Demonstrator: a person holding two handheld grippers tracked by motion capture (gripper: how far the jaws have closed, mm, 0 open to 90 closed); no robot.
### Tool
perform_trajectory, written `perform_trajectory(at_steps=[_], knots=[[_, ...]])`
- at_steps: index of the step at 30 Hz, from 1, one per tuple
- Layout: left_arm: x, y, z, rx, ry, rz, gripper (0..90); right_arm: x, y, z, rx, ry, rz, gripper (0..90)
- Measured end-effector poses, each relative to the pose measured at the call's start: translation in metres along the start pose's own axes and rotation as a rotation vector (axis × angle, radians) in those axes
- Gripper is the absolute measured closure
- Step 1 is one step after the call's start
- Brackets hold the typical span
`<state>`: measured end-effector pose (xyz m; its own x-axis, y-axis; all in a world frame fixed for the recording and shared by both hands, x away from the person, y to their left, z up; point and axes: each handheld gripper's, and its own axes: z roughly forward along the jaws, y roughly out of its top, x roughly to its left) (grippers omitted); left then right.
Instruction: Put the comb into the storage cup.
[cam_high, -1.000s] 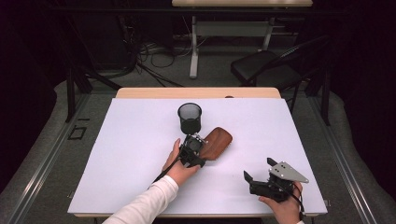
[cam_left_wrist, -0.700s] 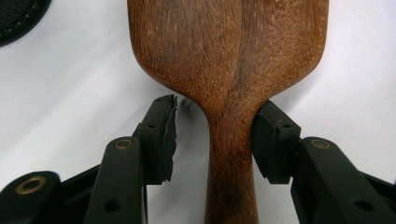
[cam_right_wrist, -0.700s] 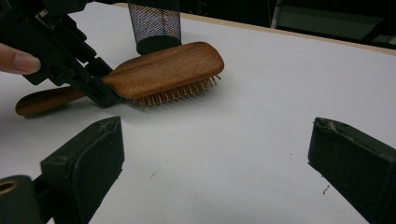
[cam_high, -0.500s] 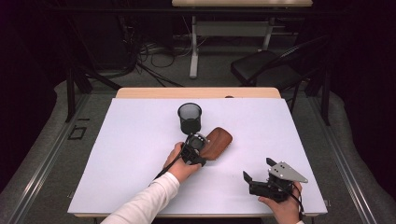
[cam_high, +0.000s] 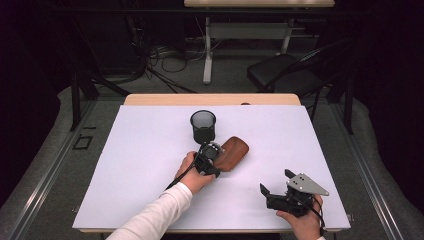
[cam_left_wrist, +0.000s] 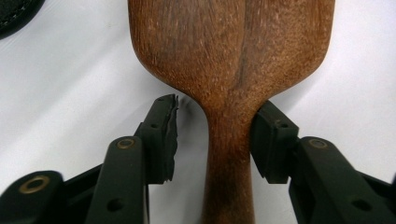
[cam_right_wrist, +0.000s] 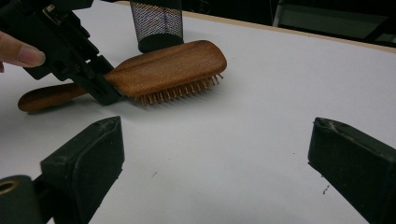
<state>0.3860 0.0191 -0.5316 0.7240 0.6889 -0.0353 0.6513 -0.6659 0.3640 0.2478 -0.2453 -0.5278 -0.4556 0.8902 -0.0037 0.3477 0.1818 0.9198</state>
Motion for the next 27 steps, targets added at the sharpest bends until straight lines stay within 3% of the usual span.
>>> perform_trajectory(at_steps=[14, 27], knots=[[-0.0028, -0.0007, -0.0009, -0.001, -0.008, -0.003, 67.9, -0.0002, -0.0002, 0.0004, 0.000, 0.003, 0.006, 3.7], [-0.0044, -0.0016, -0.0013, 0.000, -0.008, 0.005, 70.7, -0.0002, -0.0002, 0.0003, 0.000, 0.003, 0.008, 3.9]])
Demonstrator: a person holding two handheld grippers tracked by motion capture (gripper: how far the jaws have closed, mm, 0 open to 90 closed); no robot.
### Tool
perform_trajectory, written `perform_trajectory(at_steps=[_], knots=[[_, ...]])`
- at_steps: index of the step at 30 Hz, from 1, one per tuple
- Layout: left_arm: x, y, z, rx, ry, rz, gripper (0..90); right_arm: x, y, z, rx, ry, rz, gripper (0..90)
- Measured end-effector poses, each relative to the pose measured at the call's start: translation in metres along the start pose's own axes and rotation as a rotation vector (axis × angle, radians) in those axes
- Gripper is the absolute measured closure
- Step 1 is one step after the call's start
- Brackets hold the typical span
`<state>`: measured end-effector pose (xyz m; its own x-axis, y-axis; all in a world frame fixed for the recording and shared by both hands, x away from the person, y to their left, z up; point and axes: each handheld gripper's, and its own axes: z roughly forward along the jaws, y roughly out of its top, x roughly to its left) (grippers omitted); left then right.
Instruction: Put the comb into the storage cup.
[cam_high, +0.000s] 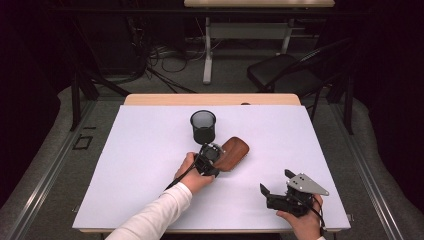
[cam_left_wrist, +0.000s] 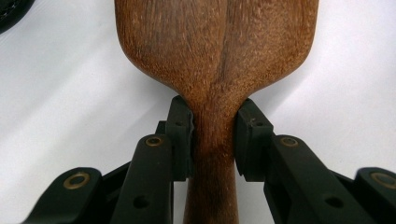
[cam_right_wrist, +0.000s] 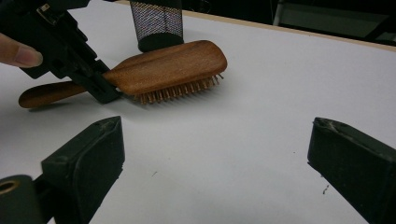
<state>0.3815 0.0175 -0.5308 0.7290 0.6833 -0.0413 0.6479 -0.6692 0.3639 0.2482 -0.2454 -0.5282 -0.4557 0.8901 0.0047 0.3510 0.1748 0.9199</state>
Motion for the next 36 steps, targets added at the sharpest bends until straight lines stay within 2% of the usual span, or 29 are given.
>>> perform_trajectory(at_steps=[10, 24, 36], knots=[[0.0004, -0.0023, 0.0002, -0.017, -0.004, 0.002, 71.5, 0.0001, -0.0001, 0.0001, 0.000, 0.001, -0.005, 4.1], [0.0008, -0.0023, 0.0000, -0.015, -0.008, 0.015, 71.7, 0.0002, -0.0002, 0.0001, 0.002, 0.002, -0.005, 4.2], [0.0016, -0.0051, -0.0005, -0.036, -0.011, 0.006, 71.9, 0.0002, -0.0002, 0.0001, 0.004, 0.002, -0.009, 4.3]])
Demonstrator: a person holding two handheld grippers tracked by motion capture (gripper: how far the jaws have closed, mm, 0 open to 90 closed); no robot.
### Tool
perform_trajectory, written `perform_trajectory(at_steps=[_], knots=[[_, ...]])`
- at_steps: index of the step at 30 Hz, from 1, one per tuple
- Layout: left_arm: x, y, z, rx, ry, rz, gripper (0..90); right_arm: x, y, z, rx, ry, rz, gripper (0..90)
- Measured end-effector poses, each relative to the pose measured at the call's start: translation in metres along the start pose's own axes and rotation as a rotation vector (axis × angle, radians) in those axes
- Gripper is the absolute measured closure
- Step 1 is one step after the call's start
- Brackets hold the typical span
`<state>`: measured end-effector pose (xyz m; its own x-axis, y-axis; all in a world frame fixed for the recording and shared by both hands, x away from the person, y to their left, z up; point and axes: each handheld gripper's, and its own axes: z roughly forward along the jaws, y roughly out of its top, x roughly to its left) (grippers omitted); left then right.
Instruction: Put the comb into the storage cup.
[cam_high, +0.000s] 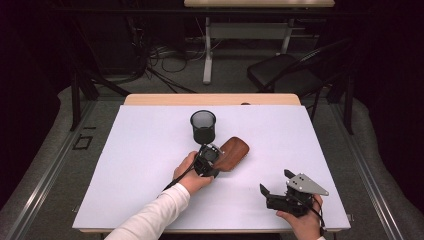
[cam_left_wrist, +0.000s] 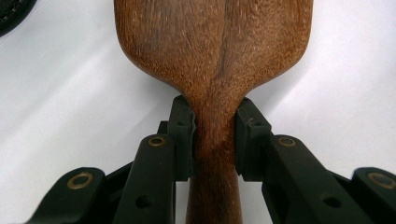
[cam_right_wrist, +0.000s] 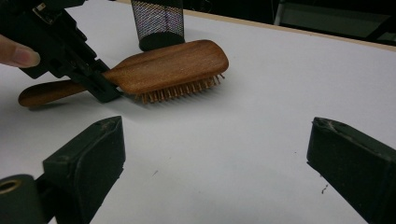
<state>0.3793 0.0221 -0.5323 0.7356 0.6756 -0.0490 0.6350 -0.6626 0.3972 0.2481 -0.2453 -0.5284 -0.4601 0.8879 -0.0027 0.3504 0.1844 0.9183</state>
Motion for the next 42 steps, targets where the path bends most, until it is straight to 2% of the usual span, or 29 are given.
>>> perform_trajectory(at_steps=[5, 12, 16, 28, 34, 42], knots=[[0.000, -0.002, 0.000, -0.023, -0.010, -0.021, 72.0, 0.000, 0.000, 0.000, 0.002, -0.001, 0.000, 4.3], [0.002, -0.005, -0.001, -0.043, -0.024, -0.018, 72.2, 0.000, 0.000, 0.000, 0.003, 0.000, 0.004, 4.4], [0.003, -0.007, -0.001, -0.059, -0.043, -0.035, 72.2, 0.000, 0.000, 0.000, 0.004, 0.000, 0.004, 4.4], [0.006, -0.013, -0.001, -0.111, -0.066, -0.049, 72.3, 0.001, -0.001, 0.001, 0.008, 0.001, 0.004, 4.4], [0.008, -0.015, -0.002, -0.131, -0.063, -0.056, 72.3, 0.001, -0.001, 0.001, 0.006, 0.002, 0.006, 4.4], [0.009, -0.017, -0.006, -0.182, -0.069, -0.062, 72.1, 0.001, -0.001, 0.002, 0.005, 0.002, 0.007, 4.4]])
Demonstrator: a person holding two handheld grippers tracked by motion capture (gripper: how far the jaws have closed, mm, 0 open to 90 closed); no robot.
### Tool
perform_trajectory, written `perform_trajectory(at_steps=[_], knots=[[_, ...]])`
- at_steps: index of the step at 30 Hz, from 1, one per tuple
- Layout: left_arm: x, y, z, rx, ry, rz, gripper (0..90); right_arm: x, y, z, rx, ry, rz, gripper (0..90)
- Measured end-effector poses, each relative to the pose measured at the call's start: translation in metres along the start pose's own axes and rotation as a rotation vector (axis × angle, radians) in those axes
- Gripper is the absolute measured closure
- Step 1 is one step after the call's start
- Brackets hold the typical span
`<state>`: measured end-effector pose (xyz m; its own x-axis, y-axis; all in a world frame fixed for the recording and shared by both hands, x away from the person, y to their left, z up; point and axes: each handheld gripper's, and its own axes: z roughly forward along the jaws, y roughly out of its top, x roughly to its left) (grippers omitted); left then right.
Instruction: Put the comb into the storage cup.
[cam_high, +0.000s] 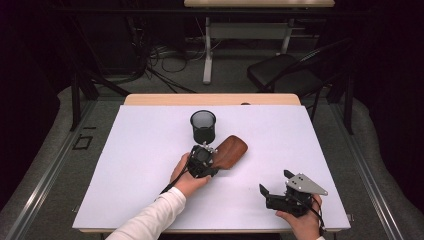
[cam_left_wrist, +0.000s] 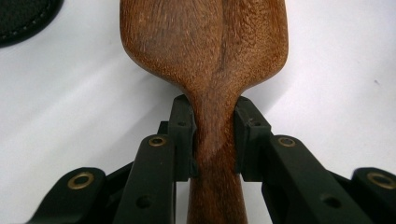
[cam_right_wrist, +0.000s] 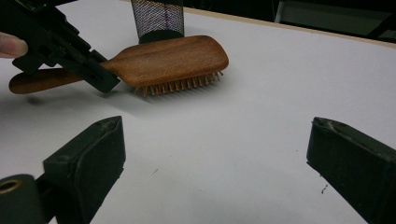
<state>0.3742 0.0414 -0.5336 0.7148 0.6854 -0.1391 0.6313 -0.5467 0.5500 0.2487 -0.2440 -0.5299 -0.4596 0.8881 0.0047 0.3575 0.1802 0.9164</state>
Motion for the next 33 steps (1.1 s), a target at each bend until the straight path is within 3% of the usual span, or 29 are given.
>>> perform_trajectory(at_steps=[19, 33], knots=[[0.001, -0.003, -0.010, -0.087, -0.017, -0.009, 72.2, 0.000, 0.000, 0.000, 0.001, 0.001, -0.002, 4.4], [0.001, -0.007, -0.033, -0.205, -0.043, -0.032, 72.1, 0.000, 0.000, 0.000, 0.003, -0.001, -0.004, 4.4]])
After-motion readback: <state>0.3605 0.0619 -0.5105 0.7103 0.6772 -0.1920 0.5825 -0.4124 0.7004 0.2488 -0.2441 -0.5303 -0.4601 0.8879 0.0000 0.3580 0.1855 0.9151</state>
